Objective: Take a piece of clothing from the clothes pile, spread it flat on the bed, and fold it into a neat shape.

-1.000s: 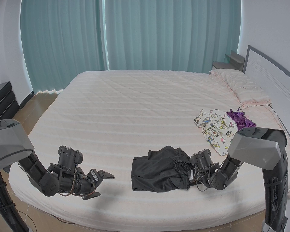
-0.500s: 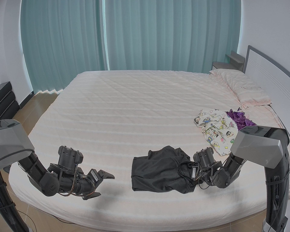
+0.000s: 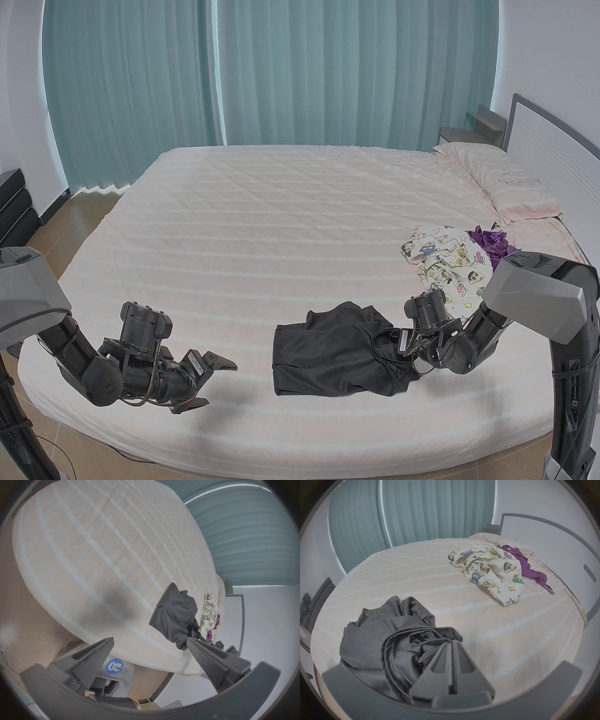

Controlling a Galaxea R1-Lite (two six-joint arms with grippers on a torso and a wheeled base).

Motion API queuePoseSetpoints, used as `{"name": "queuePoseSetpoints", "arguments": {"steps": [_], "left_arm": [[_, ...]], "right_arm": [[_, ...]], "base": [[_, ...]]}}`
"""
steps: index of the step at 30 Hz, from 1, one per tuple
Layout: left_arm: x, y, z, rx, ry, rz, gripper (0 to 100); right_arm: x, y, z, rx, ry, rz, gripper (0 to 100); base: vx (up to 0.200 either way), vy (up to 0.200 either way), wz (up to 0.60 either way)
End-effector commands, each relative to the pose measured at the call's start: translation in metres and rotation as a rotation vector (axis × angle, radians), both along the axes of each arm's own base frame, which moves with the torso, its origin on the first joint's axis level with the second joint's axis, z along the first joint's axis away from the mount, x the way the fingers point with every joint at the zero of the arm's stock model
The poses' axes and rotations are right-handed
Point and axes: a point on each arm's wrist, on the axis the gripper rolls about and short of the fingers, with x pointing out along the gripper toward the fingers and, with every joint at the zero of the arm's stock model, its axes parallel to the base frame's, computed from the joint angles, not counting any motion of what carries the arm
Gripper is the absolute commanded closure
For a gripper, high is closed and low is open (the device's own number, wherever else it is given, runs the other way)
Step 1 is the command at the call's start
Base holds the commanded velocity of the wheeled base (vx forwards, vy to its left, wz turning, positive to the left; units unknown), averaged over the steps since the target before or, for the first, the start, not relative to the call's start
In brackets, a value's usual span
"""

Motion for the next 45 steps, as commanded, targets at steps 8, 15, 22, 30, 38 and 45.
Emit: {"name": "queuePoseSetpoints", "arguments": {"steps": [8,15,22,30,38,45], "left_arm": [[0.0,0.0,0.0,0.0,0.002,0.001,0],[0.0,0.0,0.0,0.0,0.002,0.001,0],[0.001,0.0,0.0,0.0,0.0,0.001,0],[0.001,0.0,0.0,0.0,0.0,0.001,0],[0.001,0.0,0.0,0.0,0.0,0.001,0],[0.001,0.0,0.0,0.0,0.0,0.001,0]], "right_arm": [[0.004,0.001,0.002,0.008,0.012,-0.003,100],[0.003,0.003,0.004,0.024,0.01,0.016,0],[0.015,0.019,0.051,0.232,-0.125,-0.01,0],[0.023,0.048,0.04,0.317,-0.094,0.012,0],[0.023,0.067,0.027,0.427,0.085,-0.057,0],[0.034,0.068,0.017,0.44,0.088,-0.088,0]], "base": [[0.0,0.0,0.0],[0.0,0.0,0.0],[0.0,0.0,0.0],[0.0,0.0,0.0],[0.0,0.0,0.0],[0.0,0.0,0.0]]}}
